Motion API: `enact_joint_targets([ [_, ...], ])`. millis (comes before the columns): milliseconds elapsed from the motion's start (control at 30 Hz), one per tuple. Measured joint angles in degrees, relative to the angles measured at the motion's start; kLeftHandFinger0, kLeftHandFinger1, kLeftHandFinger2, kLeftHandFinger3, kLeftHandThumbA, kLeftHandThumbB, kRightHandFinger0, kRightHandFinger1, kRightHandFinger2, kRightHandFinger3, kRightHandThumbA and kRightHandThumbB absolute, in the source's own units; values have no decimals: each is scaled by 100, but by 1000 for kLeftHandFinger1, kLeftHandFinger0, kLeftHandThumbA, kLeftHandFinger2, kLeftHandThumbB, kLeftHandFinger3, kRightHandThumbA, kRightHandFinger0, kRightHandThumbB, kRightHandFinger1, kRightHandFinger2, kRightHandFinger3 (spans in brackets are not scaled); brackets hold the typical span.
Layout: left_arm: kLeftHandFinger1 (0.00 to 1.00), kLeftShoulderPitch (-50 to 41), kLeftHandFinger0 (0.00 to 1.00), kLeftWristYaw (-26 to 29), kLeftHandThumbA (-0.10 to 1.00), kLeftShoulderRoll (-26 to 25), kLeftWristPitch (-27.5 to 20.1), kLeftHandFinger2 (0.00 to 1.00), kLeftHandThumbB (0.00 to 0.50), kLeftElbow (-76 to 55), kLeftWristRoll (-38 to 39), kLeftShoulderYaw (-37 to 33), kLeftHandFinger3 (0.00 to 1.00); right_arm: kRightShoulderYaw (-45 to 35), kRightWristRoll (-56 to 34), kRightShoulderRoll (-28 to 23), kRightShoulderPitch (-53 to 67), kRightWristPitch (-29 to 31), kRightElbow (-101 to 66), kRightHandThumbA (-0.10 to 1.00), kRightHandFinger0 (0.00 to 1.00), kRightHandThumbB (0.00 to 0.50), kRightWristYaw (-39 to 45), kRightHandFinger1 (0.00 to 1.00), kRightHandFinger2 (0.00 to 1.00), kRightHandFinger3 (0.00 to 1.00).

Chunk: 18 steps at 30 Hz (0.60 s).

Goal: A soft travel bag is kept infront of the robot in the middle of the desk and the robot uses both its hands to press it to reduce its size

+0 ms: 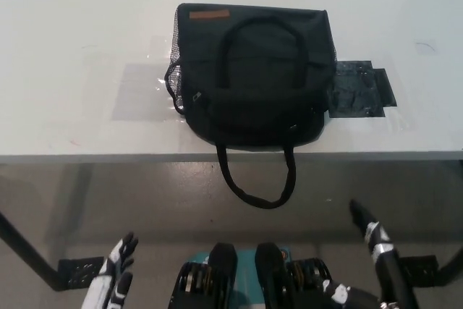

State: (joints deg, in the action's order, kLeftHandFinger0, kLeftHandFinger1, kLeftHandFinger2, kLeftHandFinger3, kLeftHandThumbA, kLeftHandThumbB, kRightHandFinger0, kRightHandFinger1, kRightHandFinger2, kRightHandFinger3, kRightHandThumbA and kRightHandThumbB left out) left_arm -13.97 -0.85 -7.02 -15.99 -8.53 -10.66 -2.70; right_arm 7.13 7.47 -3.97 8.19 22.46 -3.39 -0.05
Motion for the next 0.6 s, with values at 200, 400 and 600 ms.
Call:
enact_joint_targets([
  [200,1000,-50,1000,-82,1000,-15,-5,1000,147,-760,-42,-90,1000,-50,9,-68,120,72,-538,1000,1000,68,-36,1000,1000,1000],
  [400,1000,-651,1000,-213,1000,-168,39,1000,105,-1493,254,-102,1000,-33,11,-17,321,116,-693,1000,1000,64,-44,1000,1000,1000],
  [600,1000,-297,1000,-323,1000,-246,261,1000,96,-2164,216,-46,1000,-248,54,-91,-176,82,-1119,1000,1000,79,-36,1000,1000,1000],
])
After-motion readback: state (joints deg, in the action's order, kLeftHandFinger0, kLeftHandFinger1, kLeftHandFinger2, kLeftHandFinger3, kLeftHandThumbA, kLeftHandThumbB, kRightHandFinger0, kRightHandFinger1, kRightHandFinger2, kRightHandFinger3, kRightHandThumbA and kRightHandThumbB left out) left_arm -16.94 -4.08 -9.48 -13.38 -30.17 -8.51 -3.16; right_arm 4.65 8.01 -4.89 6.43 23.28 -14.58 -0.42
